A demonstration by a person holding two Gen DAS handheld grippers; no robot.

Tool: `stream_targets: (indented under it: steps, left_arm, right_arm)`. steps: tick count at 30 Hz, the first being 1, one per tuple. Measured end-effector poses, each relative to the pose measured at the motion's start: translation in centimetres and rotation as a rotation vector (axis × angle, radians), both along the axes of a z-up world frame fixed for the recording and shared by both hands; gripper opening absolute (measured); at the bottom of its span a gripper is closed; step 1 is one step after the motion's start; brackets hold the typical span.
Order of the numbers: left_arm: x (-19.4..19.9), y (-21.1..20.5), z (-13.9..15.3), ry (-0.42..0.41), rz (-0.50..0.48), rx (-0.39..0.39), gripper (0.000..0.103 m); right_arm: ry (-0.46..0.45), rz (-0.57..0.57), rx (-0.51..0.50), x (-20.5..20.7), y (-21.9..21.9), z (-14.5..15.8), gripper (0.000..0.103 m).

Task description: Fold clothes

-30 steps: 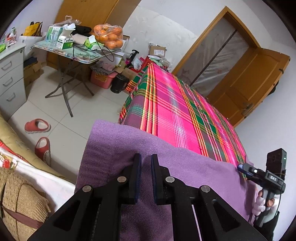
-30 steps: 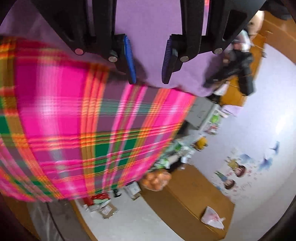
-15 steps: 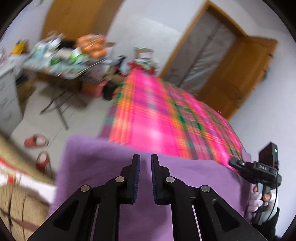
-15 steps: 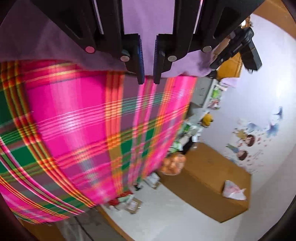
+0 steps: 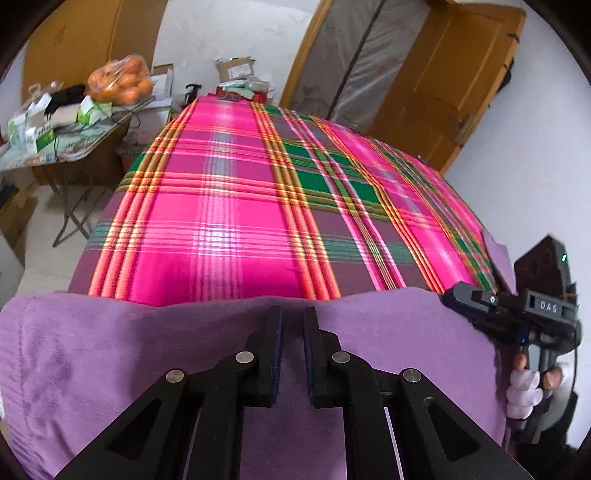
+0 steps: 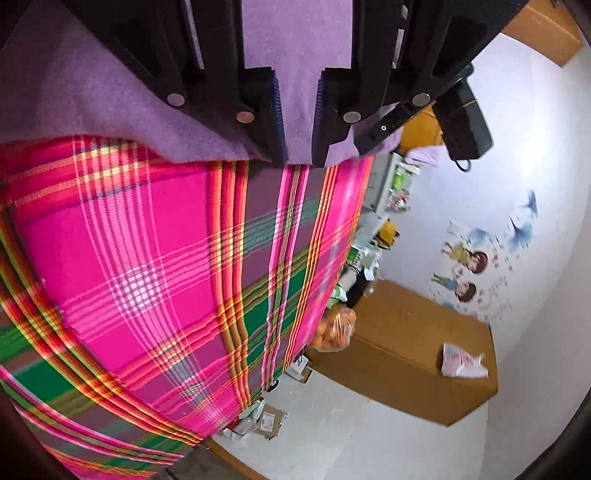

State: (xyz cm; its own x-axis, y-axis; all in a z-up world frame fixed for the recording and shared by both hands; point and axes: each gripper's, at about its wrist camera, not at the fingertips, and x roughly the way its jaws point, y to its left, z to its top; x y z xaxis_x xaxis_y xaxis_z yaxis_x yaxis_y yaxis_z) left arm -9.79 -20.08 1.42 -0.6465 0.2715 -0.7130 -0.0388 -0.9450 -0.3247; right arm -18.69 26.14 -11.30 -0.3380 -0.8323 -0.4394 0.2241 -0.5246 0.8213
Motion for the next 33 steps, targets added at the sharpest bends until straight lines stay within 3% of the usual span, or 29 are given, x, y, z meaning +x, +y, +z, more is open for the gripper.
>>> stream_targets:
  steps: [8,11,18,21,24,27,33]
  left_arm:
    - [3.2,-8.9,-0.5,0.010,0.207,0.066,0.009]
    - [4.4,-11.5,-0.7,0.027,0.248,0.149,0.007]
    - [7.0,-10.1,1.4,0.121,0.235,0.111,0.009]
    - [7.4,-9.8,0.6,0.087,0.241,0.050,0.009]
    - [6.7,-11.5,-0.2,0.066,0.282,0.103,0.008]
    - [7.0,-12.0,0.2,0.075,0.335,0.059,0.008]
    - [10.2,-10.5,-0.3,0.088,0.269,0.093,0.009]
  right_arm:
    - [-0.003,-0.007,-0.028,-0.6,-0.5,-0.2,0.015]
    - [-0.003,-0.007,-0.030,-0.9,-0.9,-0.3,0.015]
    - [-0.002,-0.005,-0.033,-0.6,0.0,-0.4,0.015]
    - [-0.002,-0.004,-0.034,-0.4,0.4,-0.4,0.015]
    - [-0.001,-0.003,-0.033,-0.4,0.4,-0.4,0.015]
    - [-0.001,-0.002,-0.034,-0.4,0.4,-0.4,0.015]
    - [0.000,0.001,-0.034,-0.3,0.7,-0.4,0.015]
